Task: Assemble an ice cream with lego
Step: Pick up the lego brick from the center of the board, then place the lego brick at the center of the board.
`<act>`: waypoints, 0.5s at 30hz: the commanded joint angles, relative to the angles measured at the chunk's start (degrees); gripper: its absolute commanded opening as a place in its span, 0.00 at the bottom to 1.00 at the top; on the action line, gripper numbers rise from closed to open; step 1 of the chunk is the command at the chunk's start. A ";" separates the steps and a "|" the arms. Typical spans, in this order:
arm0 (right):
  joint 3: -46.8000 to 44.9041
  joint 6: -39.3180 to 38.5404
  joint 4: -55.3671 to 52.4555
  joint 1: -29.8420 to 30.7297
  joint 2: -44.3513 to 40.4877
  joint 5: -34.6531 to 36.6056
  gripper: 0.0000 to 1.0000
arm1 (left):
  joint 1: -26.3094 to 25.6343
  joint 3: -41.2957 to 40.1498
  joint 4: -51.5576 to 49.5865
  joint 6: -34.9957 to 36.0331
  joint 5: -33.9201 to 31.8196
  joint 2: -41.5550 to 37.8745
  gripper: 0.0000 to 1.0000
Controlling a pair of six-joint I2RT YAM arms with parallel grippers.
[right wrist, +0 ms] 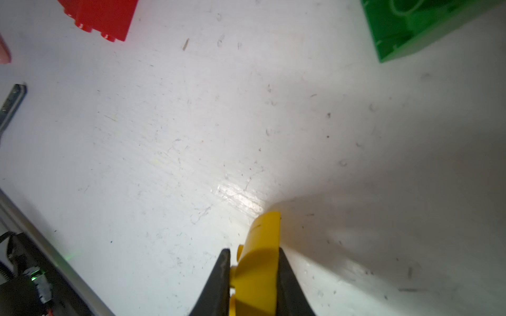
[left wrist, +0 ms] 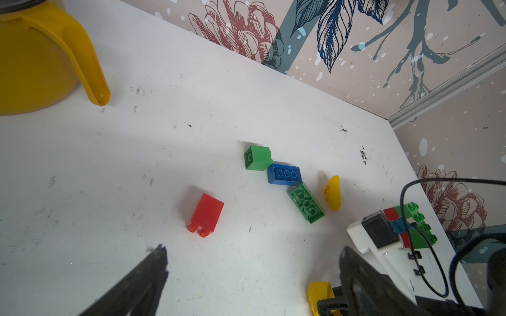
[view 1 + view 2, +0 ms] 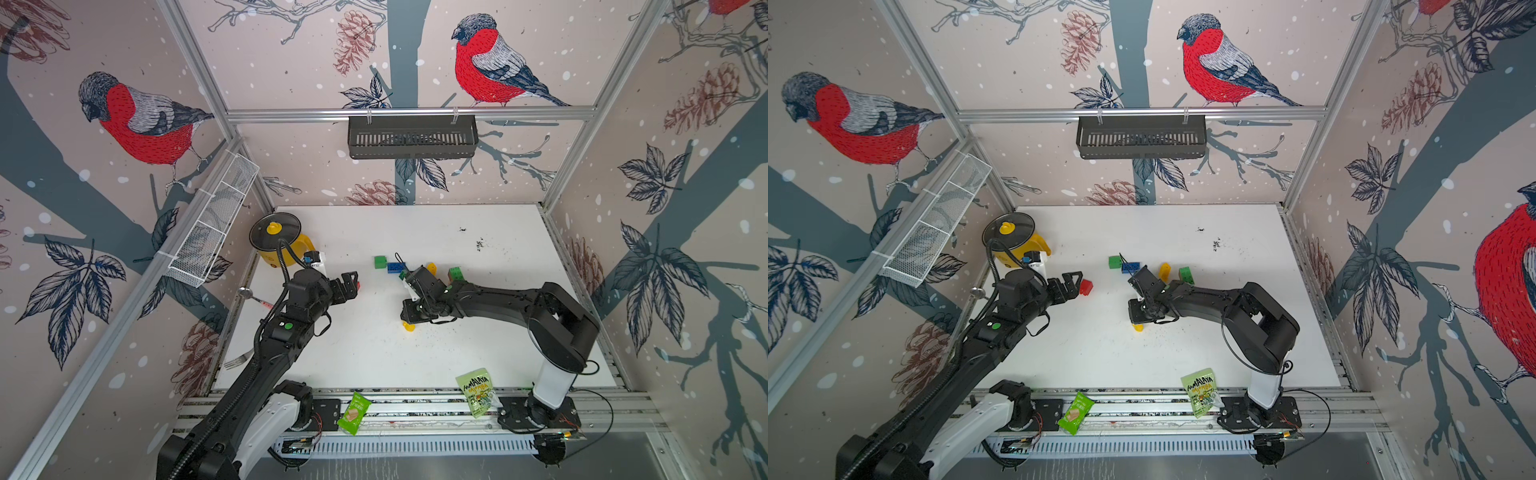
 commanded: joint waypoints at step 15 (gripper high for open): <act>-11.10 6.56 36.08 -2.57 4.57 -28.46 0.21 | 0.13 -0.27 2.47 -0.69 3.06 0.85 0.97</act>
